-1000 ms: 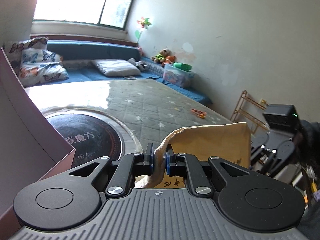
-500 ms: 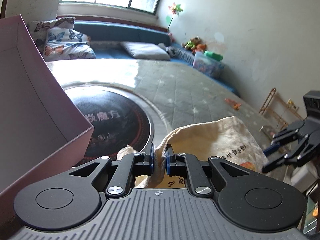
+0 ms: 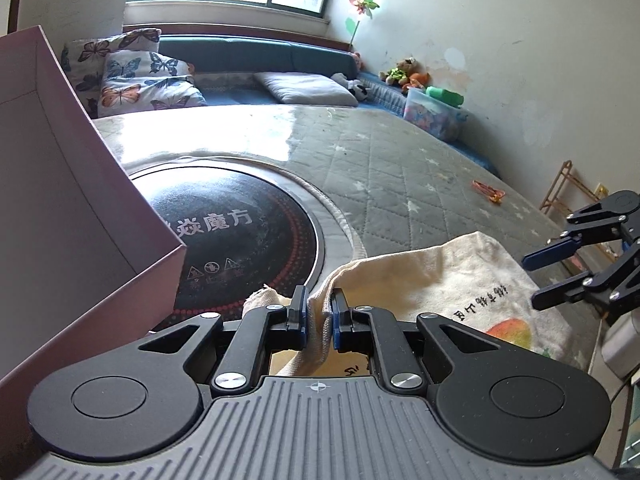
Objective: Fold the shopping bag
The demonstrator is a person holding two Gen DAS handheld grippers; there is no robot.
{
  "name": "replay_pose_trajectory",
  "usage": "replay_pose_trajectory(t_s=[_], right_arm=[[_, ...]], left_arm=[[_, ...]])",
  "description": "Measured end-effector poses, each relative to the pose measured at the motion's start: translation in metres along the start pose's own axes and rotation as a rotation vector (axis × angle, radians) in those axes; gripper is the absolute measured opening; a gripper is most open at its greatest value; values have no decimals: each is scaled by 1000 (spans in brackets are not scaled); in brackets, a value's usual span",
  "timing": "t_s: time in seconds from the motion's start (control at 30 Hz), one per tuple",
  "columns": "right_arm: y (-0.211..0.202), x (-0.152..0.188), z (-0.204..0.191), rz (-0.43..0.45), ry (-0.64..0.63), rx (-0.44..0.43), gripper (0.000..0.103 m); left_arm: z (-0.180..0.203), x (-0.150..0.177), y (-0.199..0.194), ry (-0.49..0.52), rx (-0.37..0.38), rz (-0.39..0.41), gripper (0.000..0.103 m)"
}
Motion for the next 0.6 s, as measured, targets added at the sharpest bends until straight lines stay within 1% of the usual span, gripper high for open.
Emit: replay_pose_trajectory(t_s=[0.3,0.4,0.47,0.53,0.6], right_arm=[[54,-17,-21,9,-73,30,47],[72,-21,-24,4,-85,44,47],[80,-18,-22,-12,-77,56,47],[85,-16,-19,-20,-67,63,46],[87,-15,-18,-21,-61,66,46]], left_arm=[[-5,0,5,-22,-19,-15,13],[-5,-2,2,-18,-27,-8,19],[-6,-1,-4,-6,-46,11,25],[-7,-1,-11,4,-54,22,30],[-7,-1,-19,12,-63,35,33]])
Point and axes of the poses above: each gripper's, at about its wrist camera, not at the fingertips, and y roughly the way its jaws point, z to its right, x to its underside, the point moved 7 cm from there along y, roughly the way its jaws point, and after that the axes turned 9 degrees about y, right-handed, at the moved point
